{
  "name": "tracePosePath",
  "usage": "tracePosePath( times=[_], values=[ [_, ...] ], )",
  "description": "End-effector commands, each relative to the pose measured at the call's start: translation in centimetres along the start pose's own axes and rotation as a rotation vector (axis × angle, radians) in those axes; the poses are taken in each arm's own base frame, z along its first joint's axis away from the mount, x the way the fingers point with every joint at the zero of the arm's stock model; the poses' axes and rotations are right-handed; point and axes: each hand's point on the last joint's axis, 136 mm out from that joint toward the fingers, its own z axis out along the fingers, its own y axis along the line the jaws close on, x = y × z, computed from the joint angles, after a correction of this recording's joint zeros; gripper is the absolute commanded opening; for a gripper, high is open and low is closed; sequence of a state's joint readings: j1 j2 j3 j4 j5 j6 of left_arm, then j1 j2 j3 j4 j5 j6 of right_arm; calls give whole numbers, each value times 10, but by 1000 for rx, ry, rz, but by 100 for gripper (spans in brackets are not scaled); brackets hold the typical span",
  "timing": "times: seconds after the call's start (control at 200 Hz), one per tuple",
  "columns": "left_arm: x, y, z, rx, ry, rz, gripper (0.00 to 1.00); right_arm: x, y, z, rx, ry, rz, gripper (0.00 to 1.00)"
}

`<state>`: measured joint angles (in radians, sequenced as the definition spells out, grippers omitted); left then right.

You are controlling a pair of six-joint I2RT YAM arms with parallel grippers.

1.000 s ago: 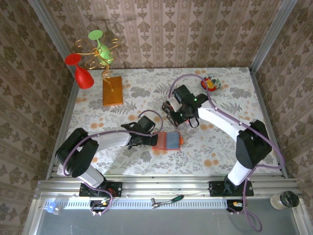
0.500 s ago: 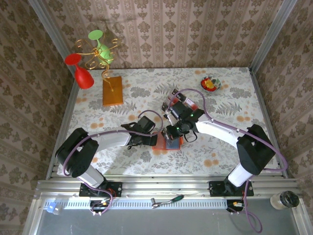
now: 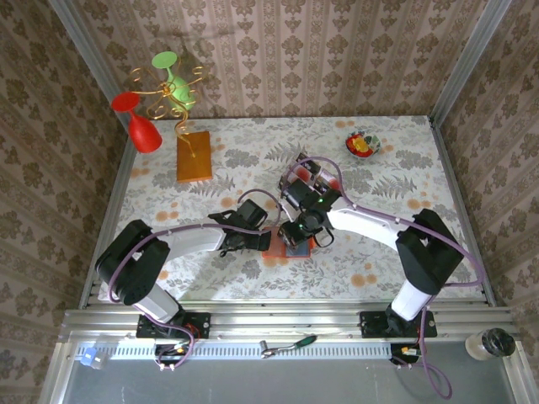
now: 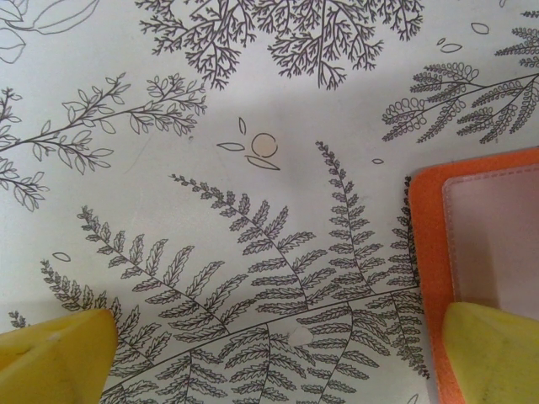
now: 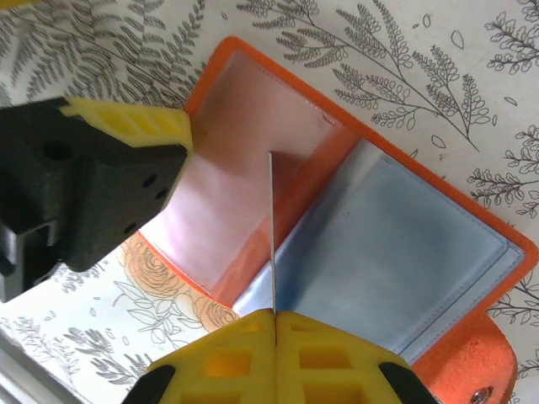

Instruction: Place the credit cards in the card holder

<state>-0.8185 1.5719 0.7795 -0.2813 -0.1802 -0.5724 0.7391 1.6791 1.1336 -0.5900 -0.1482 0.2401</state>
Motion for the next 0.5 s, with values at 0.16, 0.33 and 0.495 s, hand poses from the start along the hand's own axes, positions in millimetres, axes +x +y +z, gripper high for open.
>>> tracePosePath(
  times=[0.16, 0.33, 0.495],
  values=[
    [-5, -2, -6, 0, -5, 17, 100, 20, -7, 18, 121, 101, -96, 0],
    [-7, -2, -17, 20, -25, 4, 100, 26, -7, 19, 128, 100, -89, 0],
    [-6, -4, -21, 40, -31, -7, 100, 26, -7, 18, 125, 89, -83, 0]
  ],
)
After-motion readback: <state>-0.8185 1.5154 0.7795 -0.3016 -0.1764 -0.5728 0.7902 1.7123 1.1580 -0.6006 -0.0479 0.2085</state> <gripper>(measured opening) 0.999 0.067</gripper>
